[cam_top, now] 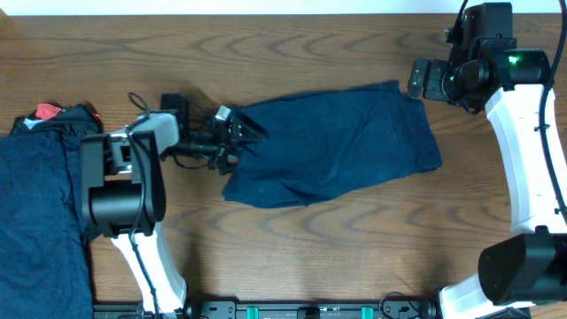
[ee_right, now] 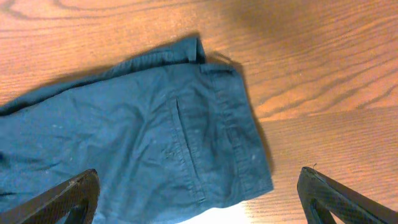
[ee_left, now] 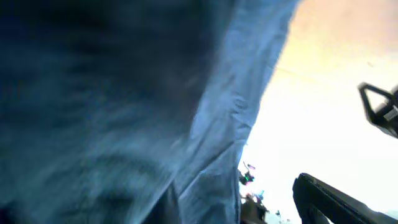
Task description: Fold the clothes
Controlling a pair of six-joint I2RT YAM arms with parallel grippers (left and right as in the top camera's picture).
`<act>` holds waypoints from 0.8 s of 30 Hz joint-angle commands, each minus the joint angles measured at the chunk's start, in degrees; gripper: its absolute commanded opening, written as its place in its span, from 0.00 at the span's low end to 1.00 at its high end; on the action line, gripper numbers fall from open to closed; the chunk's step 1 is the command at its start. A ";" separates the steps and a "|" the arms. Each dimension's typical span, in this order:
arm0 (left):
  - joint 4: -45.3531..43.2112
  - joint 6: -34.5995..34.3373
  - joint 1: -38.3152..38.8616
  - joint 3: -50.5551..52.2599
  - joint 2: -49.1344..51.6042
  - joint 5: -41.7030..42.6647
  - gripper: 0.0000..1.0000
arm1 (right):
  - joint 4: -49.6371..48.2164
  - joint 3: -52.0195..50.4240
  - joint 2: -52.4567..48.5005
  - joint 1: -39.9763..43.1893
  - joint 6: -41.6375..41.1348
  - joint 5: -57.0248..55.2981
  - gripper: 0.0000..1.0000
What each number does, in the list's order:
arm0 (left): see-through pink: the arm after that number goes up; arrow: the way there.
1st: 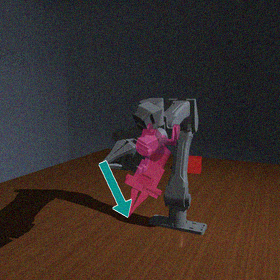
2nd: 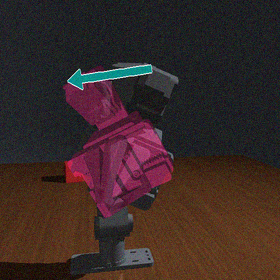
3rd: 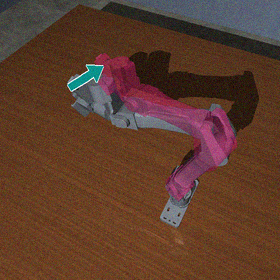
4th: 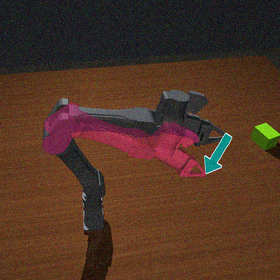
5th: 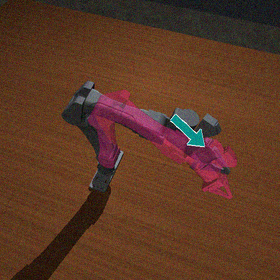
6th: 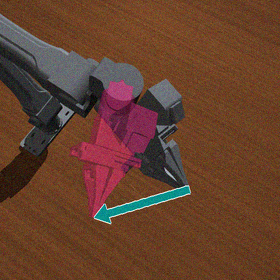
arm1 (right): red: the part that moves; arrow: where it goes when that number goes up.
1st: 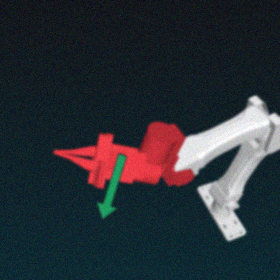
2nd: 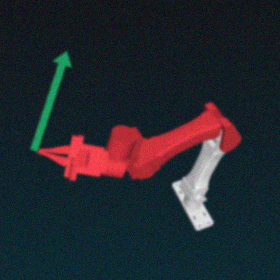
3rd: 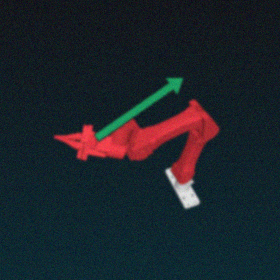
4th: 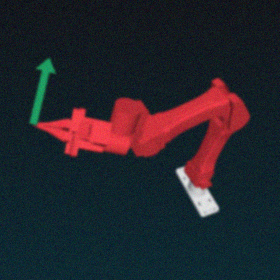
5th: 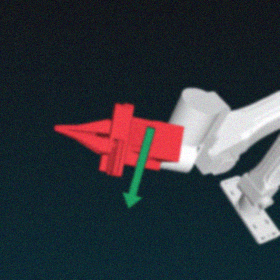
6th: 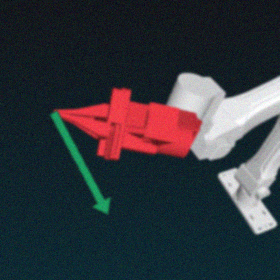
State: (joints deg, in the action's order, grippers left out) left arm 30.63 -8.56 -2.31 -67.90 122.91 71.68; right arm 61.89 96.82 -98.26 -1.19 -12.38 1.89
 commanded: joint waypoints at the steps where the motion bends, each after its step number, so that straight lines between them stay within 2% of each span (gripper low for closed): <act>1: -3.41 0.55 2.32 3.06 5.81 -10.58 1.00 | 0.09 0.22 1.18 0.00 0.87 0.15 0.99; 2: -4.02 0.04 2.56 3.06 5.81 -10.58 0.92 | 0.20 0.20 1.18 0.00 0.87 0.42 0.99; 3: -4.37 -0.48 2.67 3.06 5.81 -10.58 0.63 | 0.35 0.20 1.16 0.02 0.87 0.76 0.99; 4: -4.42 -1.09 2.64 3.06 5.81 -10.62 0.19 | 0.63 0.20 1.05 0.02 0.87 1.22 0.99; 5: -4.42 -1.70 2.62 3.06 5.81 -10.62 0.06 | 0.85 0.20 0.76 0.07 0.87 1.66 0.99; 10: -4.90 -2.36 0.76 3.06 5.77 -10.84 0.06 | 1.36 -0.35 -2.21 0.04 0.87 1.84 0.99; 11: -5.03 -3.02 0.00 3.06 5.77 -10.84 0.06 | 1.38 -0.59 -3.30 0.04 0.87 2.21 0.89; 12: -5.05 -3.17 -0.70 3.06 5.77 -10.82 0.06 | 1.38 -0.85 -4.35 0.04 0.87 2.91 0.72; 13: -5.03 -3.17 -1.53 3.06 5.66 -10.88 0.07 | 1.31 -1.22 -5.97 0.04 0.90 4.04 0.47; 14: -5.03 -3.17 -2.12 3.06 5.60 -10.86 0.06 | 1.18 -1.49 -7.06 0.00 0.90 4.72 0.33; 15: -4.92 -3.17 -2.86 3.06 5.38 -10.86 0.06 | 1.05 -1.95 -8.74 -0.20 0.87 5.42 0.14; 16: -4.57 -3.17 -3.43 3.06 5.05 -10.86 0.06 | 0.83 -2.40 -10.23 -0.48 0.85 5.84 0.07; 18: -3.67 -3.15 -4.44 3.06 4.04 -11.15 0.06 | 0.22 -3.45 -13.68 -1.25 0.85 6.12 0.01; 24: -0.57 -3.08 -4.83 3.06 0.39 -14.78 0.06 | -2.58 -3.80 -23.04 -4.66 0.90 7.67 0.01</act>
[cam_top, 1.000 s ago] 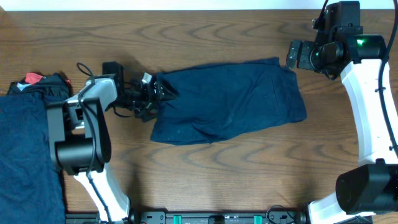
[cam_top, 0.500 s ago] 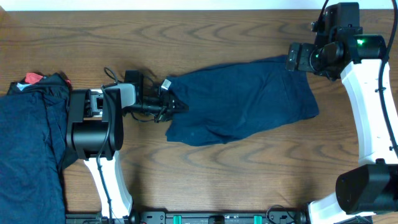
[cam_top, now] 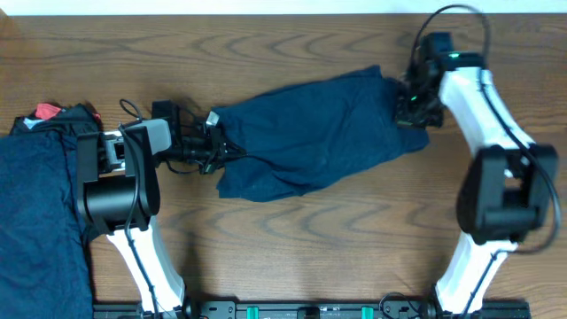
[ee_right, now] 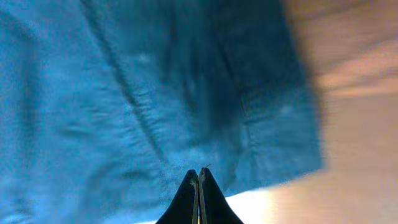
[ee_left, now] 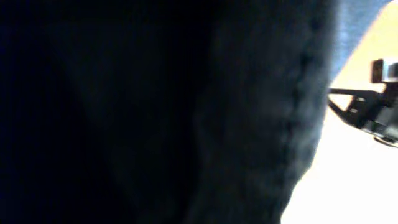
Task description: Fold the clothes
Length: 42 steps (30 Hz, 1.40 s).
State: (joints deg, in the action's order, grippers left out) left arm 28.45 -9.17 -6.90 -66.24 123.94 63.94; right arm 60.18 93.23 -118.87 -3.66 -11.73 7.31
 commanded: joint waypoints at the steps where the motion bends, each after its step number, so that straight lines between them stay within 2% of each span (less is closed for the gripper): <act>1: 2.32 -2.29 -0.02 1.40 -1.11 -7.58 0.06 | -1.70 -0.22 -3.54 -2.78 0.22 2.89 0.01; 8: 5.42 -1.14 0.76 1.40 -3.08 -8.57 0.06 | -8.44 -0.07 -6.75 -2.84 -1.62 3.67 0.01; 18: 5.11 -1.18 0.33 0.33 -3.52 -9.64 0.06 | -6.62 -0.72 -6.73 1.11 -3.54 3.08 0.01; 34: 6.47 -3.69 0.07 -7.96 -5.09 -9.66 0.06 | -14.62 -21.88 -6.71 0.92 -12.02 3.48 0.01; 42: 6.45 -9.27 1.27 -8.85 -14.93 -15.06 0.06 | -16.79 -26.18 -6.71 0.24 -12.50 3.48 0.01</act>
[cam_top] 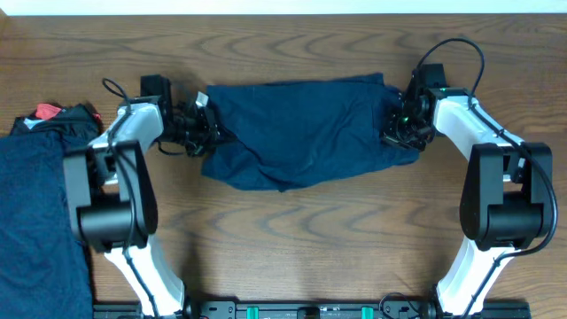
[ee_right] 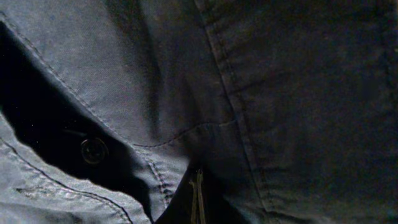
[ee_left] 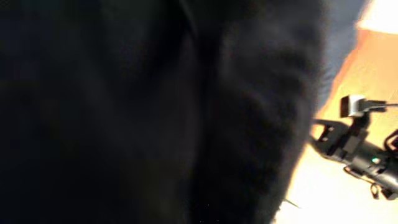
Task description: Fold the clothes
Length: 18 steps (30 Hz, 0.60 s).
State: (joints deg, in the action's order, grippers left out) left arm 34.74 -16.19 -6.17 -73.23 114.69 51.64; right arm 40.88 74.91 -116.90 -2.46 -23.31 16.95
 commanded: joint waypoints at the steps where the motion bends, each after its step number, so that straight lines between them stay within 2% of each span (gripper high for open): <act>1: 0.20 -2.82 1.07 -1.86 -8.02 -3.37 0.06 | 2.51 -7.87 -8.68 -0.96 -0.92 -6.16 0.01; 7: 0.61 -8.41 6.71 -1.86 -19.26 -7.72 0.06 | 2.14 -7.87 -8.68 -0.98 -0.87 -5.97 0.01; 12: -1.18 -12.31 14.10 -1.86 -21.49 -10.36 0.06 | 2.16 -7.87 -8.68 -0.98 -0.87 -5.90 0.01; 18: -9.94 -18.34 22.60 -1.86 -21.42 -14.64 0.06 | 2.40 -7.87 -8.68 -0.98 -0.20 -4.87 0.01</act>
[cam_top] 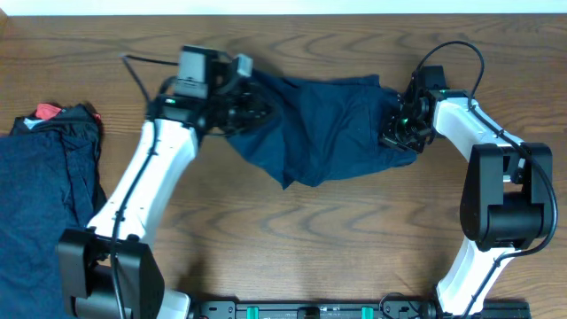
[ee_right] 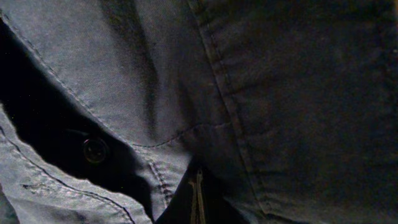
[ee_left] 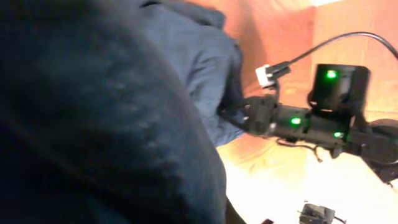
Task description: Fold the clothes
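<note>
Dark navy shorts [cam_top: 332,128] lie across the table's far middle, their left end lifted and carried rightward over the rest. My left gripper [cam_top: 252,105] holds that raised end. In the left wrist view the cloth [ee_left: 93,124] covers the fingers, and the right arm [ee_left: 323,118] shows beyond it. My right gripper [cam_top: 396,133] rests at the shorts' right end. In the right wrist view it [ee_right: 198,186] is shut, its tips pressed onto the waistband fabric [ee_right: 298,93] near a button [ee_right: 94,149].
A pile of dark blue clothes [cam_top: 44,204] with a red item [cam_top: 46,111] fills the left edge of the wooden table [cam_top: 292,248]. The left arm [cam_top: 151,177] crosses diagonally from the front left.
My left gripper has gone from the shorts' left end, near the table's left, to above their middle-left with the cloth end in it. The right gripper has stayed on the waistband.
First the left gripper held the shorts' left end while the right gripper hung open off their right end. Then the right gripper was shut on that end. Later the shorts lay straightened between both grippers, and now their left end is lifted over toward the right.
</note>
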Controlling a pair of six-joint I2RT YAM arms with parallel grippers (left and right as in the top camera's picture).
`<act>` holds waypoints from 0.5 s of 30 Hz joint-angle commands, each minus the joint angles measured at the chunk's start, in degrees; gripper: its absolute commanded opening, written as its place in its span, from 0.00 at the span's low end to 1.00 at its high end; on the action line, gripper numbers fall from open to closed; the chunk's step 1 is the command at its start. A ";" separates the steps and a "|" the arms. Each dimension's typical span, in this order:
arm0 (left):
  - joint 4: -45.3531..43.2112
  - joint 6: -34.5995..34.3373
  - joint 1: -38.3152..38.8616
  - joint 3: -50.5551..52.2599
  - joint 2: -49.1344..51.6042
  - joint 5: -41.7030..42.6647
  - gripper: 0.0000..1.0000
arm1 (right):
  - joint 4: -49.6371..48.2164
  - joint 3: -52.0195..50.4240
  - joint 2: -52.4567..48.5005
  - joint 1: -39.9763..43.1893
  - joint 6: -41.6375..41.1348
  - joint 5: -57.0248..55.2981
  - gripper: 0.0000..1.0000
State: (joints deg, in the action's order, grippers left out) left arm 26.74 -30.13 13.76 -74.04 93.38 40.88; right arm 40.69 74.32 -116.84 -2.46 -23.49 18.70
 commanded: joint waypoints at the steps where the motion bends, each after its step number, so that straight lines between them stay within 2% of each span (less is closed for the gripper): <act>1: -3.28 -5.22 3.76 -1.05 0.00 -5.05 0.06 | 2.60 -7.28 -8.74 -0.98 -0.02 -6.36 0.01; 10: -13.75 -9.68 9.40 -1.05 1.81 -7.58 0.06 | 2.51 -7.28 -8.74 -0.98 0.42 -6.23 0.01; 15: -15.39 -10.58 12.24 -1.05 5.01 -8.17 0.06 | 2.36 -7.28 -8.74 -0.98 0.39 -6.23 0.01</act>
State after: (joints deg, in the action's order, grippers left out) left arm 12.03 -39.24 24.27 -74.06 95.94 33.50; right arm 40.62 74.28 -116.84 -2.44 -23.46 18.85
